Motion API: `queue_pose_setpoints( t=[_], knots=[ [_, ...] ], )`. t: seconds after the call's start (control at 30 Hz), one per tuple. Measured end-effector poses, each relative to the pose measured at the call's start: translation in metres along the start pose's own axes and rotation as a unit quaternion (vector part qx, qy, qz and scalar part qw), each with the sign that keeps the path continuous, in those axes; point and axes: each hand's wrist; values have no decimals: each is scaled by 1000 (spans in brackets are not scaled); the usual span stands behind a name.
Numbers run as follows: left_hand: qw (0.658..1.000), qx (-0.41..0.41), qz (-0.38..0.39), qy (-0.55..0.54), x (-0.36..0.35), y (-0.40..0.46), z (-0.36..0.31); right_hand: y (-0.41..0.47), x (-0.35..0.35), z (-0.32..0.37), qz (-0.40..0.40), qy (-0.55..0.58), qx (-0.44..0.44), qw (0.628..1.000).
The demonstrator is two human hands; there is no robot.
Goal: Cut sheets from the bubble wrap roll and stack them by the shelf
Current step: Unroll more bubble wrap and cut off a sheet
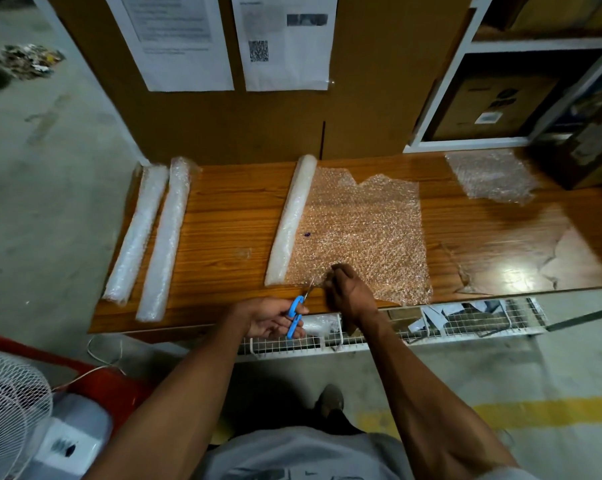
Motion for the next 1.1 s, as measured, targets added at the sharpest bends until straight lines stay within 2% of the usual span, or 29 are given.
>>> queue_pose_setpoints(
  t=[0.13,0.2,0.33,0.5,0.7,1.1],
  knots=[
    [999,-21,-27,26,-7,2,-3,-2,-1,4,-32,36,-45,998],
    [998,-30,-41,30,-12,4,-2,0,-6,1,-44,19,-67,997],
    [997,-46,-64,14,-21,11,3,2,-10,-2,18,-25,-118,992],
    [994,-65,-92,-8,-29,15,5,2,-12,-5,38,-20,-129,991],
    [988,-67,-139,-6,-32,17,6,2,-19,-10,19,-1,-127,992],
    [994,-16,-90,-66,-24,17,-6,7,-6,0,33,-6,-143,989]
  ],
)
Point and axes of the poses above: each hand's wrist, its own y-axis towards the middle knuckle, its own x-axis out of the back of the hand, z = x × y
